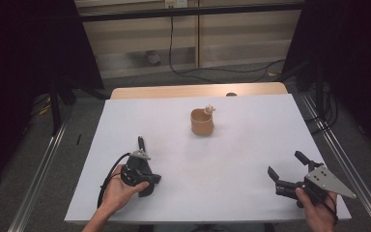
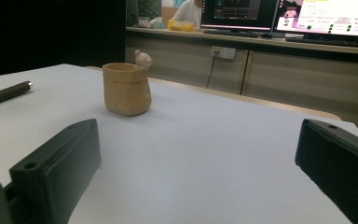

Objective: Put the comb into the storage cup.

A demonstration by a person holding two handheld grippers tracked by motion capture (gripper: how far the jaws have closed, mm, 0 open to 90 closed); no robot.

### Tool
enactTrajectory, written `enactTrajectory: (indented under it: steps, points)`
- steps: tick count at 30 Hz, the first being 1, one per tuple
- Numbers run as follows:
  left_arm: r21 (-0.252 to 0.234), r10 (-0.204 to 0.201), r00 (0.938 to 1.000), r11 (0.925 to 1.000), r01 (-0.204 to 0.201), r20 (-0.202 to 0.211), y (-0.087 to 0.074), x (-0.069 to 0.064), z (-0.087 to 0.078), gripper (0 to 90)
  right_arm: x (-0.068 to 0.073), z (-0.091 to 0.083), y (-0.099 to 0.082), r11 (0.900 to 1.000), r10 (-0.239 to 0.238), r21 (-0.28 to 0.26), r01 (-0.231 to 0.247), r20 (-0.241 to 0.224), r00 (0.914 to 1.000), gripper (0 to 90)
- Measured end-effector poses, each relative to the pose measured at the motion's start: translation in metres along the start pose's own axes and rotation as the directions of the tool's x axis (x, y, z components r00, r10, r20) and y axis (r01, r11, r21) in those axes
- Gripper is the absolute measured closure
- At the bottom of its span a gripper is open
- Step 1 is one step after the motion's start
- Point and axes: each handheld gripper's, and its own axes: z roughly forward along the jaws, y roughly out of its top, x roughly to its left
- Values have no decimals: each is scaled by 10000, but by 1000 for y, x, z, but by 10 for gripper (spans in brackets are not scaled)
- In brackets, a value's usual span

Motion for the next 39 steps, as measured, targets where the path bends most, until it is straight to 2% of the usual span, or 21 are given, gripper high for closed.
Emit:
enactTrajectory:
  steps: [3,5,6,7,14,15,17,22,31,33,39]
  points:
    - [13,-37,10000,10000,38,-22,-2,0,-2,900,0,0,0,10000,6,-29,-6,19,10000,0]
    - [-28,-161,9999,9999,162,51,-5,2,-4,900,0,0,0,10000,-32,-7,32,13,10000,0]
    - [-182,-353,9994,9992,354,67,-7,2,-3,900,0,0,0,10000,-44,16,44,31,10000,0]
    - [-107,-255,9997,9996,255,38,-7,2,-4,900,0,0,0,10000,-35,23,35,9,10000,0]
    - [-163,-373,9993,9992,374,50,-9,2,-5,900,0,0,0,10000,-21,12,21,25,10000,0]
    - [-114,-292,9996,9995,293,49,-10,3,-6,900,0,0,0,10000,-13,14,13,30,10000,0]
    - [-297,-501,9987,9983,503,98,-12,3,-6,900,0,0,0,10000,-14,-8,14,39,10000,0]
    - [-160,-339,9994,9993,340,59,-12,3,-7,900,0,0,0,10000,-30,-23,30,33,10000,0]
    - [-4,-469,9989,9989,469,67,-13,4,-11,900,0,1,0,10000,-34,-7,34,39,10000,0]
    - [123,-360,9993,9993,359,93,-13,6,-12,900,0,1,0,10000,-38,0,38,38,10000,0]
    - [178,-404,9991,9990,403,87,-14,7,-14,900,0,0,0,10000,-55,7,55,46,10000,0]
